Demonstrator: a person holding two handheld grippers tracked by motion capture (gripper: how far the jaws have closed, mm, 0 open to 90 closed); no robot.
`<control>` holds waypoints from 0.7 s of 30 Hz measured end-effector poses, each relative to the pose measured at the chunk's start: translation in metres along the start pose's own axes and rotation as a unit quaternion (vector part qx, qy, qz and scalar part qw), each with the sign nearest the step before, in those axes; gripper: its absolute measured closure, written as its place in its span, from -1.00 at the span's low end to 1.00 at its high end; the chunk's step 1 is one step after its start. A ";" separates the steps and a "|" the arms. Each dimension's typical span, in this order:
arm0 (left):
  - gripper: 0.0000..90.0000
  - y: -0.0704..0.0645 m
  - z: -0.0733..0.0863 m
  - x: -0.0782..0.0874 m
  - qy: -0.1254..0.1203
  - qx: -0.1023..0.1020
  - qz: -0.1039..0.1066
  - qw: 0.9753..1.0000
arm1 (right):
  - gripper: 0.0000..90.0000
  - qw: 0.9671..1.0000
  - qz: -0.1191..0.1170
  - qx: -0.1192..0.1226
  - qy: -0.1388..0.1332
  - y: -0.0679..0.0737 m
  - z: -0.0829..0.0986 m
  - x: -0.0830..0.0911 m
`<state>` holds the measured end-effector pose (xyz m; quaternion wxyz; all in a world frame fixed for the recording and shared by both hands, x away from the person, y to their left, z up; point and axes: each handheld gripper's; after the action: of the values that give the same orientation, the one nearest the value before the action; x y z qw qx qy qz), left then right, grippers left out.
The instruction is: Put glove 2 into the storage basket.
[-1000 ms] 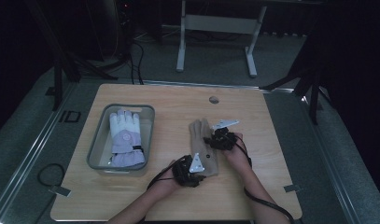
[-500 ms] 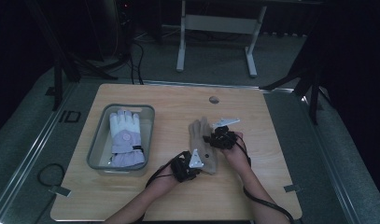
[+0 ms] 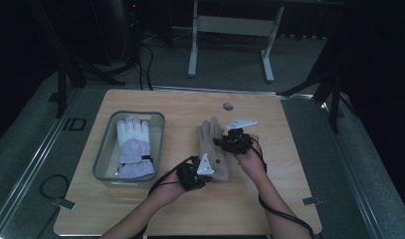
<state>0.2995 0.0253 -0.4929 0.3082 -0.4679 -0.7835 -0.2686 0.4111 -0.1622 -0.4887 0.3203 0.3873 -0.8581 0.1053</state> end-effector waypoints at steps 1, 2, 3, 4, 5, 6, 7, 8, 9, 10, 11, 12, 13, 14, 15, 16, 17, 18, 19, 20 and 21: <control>0.81 0.002 -0.001 0.004 -0.002 0.001 0.000 1.000 | 0.63 1.000 0.003 0.001 -0.004 0.001 -0.003 0.002; 0.81 0.003 -0.001 0.006 -0.003 0.001 -0.002 1.000 | 0.63 1.000 0.002 0.004 -0.007 0.002 -0.006 0.004; 0.81 0.003 -0.002 0.009 -0.003 0.000 -0.005 1.000 | 0.63 1.000 0.002 0.006 -0.009 0.004 -0.009 0.005; 0.81 0.004 -0.002 0.011 -0.004 -0.001 -0.007 1.000 | 0.63 1.000 0.003 0.006 -0.012 0.005 -0.013 0.007; 0.81 0.004 -0.002 0.013 -0.004 -0.001 -0.009 1.000 | 0.63 1.000 0.002 0.007 -0.014 0.006 -0.016 0.008; 0.81 0.004 -0.003 0.015 -0.003 -0.002 -0.013 1.000 | 0.63 1.000 0.002 0.009 -0.015 0.007 -0.018 0.008; 0.81 0.005 -0.003 0.016 -0.003 -0.002 -0.012 1.000 | 0.63 1.000 0.002 0.011 -0.018 0.009 -0.021 0.009; 0.81 0.005 -0.003 0.018 -0.003 -0.002 -0.014 1.000 | 0.63 1.000 0.001 0.012 -0.018 0.010 -0.024 0.009; 0.81 0.005 -0.003 0.019 -0.002 -0.004 -0.016 1.000 | 0.63 1.000 0.001 0.014 -0.020 0.012 -0.026 0.010; 0.81 0.006 -0.003 0.021 -0.001 -0.004 -0.016 1.000 | 0.63 1.000 0.001 0.016 -0.022 0.013 -0.029 0.010; 0.81 0.006 -0.002 0.023 -0.002 -0.005 -0.019 1.000 | 0.63 1.000 -0.002 0.017 -0.022 0.015 -0.032 0.010; 0.81 0.006 -0.002 0.025 0.000 -0.005 -0.022 1.000 | 0.63 1.000 -0.002 0.020 -0.024 0.017 -0.034 0.010; 0.81 0.007 -0.001 0.027 0.000 -0.004 -0.023 1.000 | 0.63 0.999 -0.001 0.022 -0.026 0.019 -0.037 0.009; 0.81 0.008 -0.001 0.029 0.001 -0.005 -0.024 1.000 | 0.63 0.999 -0.002 0.024 -0.027 0.021 -0.039 0.009; 0.81 0.008 0.000 0.031 0.000 -0.004 -0.026 1.000 | 0.63 0.999 -0.001 0.029 -0.028 0.024 -0.042 0.009; 0.81 0.008 0.000 0.031 0.000 -0.004 -0.026 1.000 | 0.63 0.999 -0.001 0.029 -0.028 0.024 -0.042 0.009; 0.81 0.010 0.000 0.035 0.001 -0.004 -0.028 1.000 | 0.63 0.999 0.001 0.031 -0.028 0.026 -0.045 0.008; 0.81 0.011 0.000 0.038 0.001 -0.003 -0.029 1.000 | 0.63 0.999 0.001 0.031 -0.030 0.029 -0.048 0.008; 0.81 0.012 0.001 0.041 0.001 -0.004 -0.031 1.000 | 0.63 0.999 0.000 0.034 -0.034 0.030 -0.050 0.007; 0.81 0.013 0.001 0.044 0.003 -0.003 -0.034 0.999 | 0.63 0.999 -0.002 0.032 -0.036 0.032 -0.053 0.007; 0.81 0.014 0.001 0.047 0.005 -0.004 -0.037 0.999 | 0.63 0.999 -0.005 0.031 -0.039 0.034 -0.056 0.006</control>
<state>0.2938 0.0587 -0.4575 0.3006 -0.4387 -0.7975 -0.2850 0.4090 -0.1186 -0.4394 0.2748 0.4049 -0.8644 0.1155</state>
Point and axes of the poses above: each handheld gripper's, and its own axes: x roughly backward along the jaws, z roughly out of its underside, y roughly to its left
